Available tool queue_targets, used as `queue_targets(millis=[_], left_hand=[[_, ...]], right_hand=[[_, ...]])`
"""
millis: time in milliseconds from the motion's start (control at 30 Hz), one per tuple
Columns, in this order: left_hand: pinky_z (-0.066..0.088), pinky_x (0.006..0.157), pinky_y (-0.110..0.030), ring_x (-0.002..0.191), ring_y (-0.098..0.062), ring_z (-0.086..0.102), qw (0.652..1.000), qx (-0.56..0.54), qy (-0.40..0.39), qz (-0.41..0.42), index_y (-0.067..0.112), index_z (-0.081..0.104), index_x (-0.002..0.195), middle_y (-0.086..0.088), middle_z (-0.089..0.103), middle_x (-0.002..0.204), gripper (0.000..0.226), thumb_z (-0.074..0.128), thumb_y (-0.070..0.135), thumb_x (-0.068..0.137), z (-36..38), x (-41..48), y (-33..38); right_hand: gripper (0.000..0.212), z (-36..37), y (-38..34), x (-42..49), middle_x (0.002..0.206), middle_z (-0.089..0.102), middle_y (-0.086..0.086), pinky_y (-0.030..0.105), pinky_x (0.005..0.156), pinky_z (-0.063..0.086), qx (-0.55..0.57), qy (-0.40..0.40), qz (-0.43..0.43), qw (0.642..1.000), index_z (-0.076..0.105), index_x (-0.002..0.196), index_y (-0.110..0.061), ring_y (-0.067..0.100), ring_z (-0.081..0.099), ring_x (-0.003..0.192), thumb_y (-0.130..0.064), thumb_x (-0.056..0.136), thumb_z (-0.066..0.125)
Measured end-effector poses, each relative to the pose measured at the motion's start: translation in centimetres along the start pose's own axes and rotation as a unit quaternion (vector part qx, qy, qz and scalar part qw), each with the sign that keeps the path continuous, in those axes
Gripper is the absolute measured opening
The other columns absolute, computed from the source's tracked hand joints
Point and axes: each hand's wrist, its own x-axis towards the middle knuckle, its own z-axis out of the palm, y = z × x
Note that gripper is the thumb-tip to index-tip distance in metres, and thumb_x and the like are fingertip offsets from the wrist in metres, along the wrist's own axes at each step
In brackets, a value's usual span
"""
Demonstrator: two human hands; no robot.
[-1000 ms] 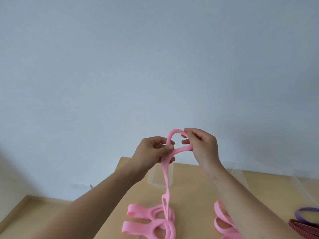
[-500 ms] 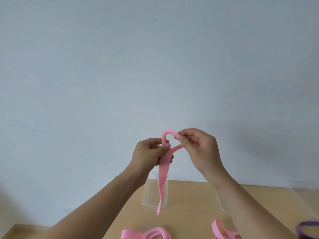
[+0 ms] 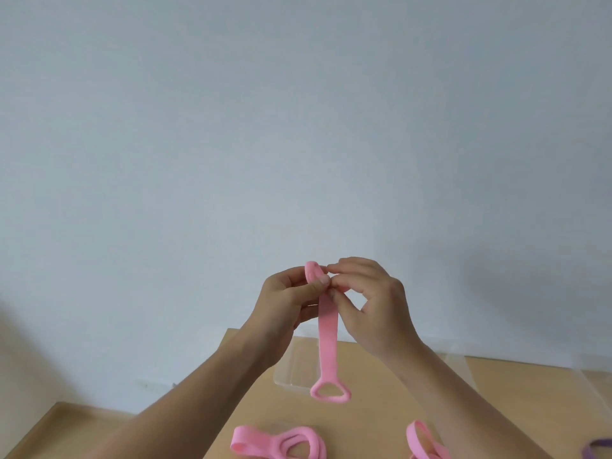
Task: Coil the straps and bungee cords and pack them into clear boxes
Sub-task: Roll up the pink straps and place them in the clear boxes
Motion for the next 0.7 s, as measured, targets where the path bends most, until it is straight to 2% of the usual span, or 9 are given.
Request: queue_targets(millis=[100,267,367,467,700], left_hand=[[0.059,0.096,-0.044,0.098,-0.03,0.074,1.0,0.012,0.012,0.005,-0.003,0.071,0.115,-0.017,0.077,0.106,0.023,0.061,0.011,0.101,-0.1,-0.5,-0.2],[0.057,0.1,-0.047,0.113,-0.043,0.068,0.998,0.052,0.009,0.03,0.004,0.073,0.118,-0.018,0.076,0.115,0.026,0.059,0.021,0.104,-0.5,-0.6,0.2],[0.058,0.1,-0.044,0.112,-0.036,0.07,0.997,0.069,-0.009,0.046,0.004,0.072,0.119,-0.011,0.078,0.114,0.024,0.059,0.018,0.103,-0.7,-0.5,0.8],[0.056,0.102,-0.047,0.11,-0.031,0.073,0.995,0.079,0.004,0.057,0.009,0.074,0.115,-0.011,0.078,0.112,0.018,0.066,0.01,0.098,-1.4,-0.4,0.9],[0.054,0.104,-0.051,0.108,-0.03,0.073,0.996,0.057,0.03,0.06,0.007,0.073,0.114,-0.014,0.078,0.109,0.017,0.064,0.007,0.099,-3.0,-0.1,0.4]], right_hand=[[0.015,-0.2,-0.3,-0.1,0.104,0.074,-0.007,0.024,0.088,0.052,0.003,-0.007,-0.014,1.0,0.079,0.087,-0.016,0.014,0.064,0.109,-0.007,0.081,0.069],[0.014,-0.6,-0.9,0.9,0.102,0.074,-0.005,0.022,0.089,0.05,-0.031,0.003,-0.013,0.999,0.077,0.094,-0.015,0.013,0.065,0.103,-0.016,0.08,0.074],[0.017,-0.4,-1.3,1.3,0.1,0.073,-0.007,0.022,0.087,0.05,-0.057,0.003,0.001,0.998,0.077,0.097,-0.017,0.013,0.064,0.1,-0.02,0.081,0.073],[0.018,-0.1,-1.5,1.2,0.097,0.072,-0.009,0.025,0.083,0.051,-0.08,0.004,0.007,0.997,0.077,0.096,-0.016,0.014,0.063,0.097,-0.013,0.079,0.079],[0.018,1.3,-3.0,1.5,0.099,0.071,-0.008,0.021,0.084,0.047,-0.109,-0.026,0.009,0.994,0.078,0.098,-0.016,0.015,0.061,0.099,-0.015,0.08,0.08]])
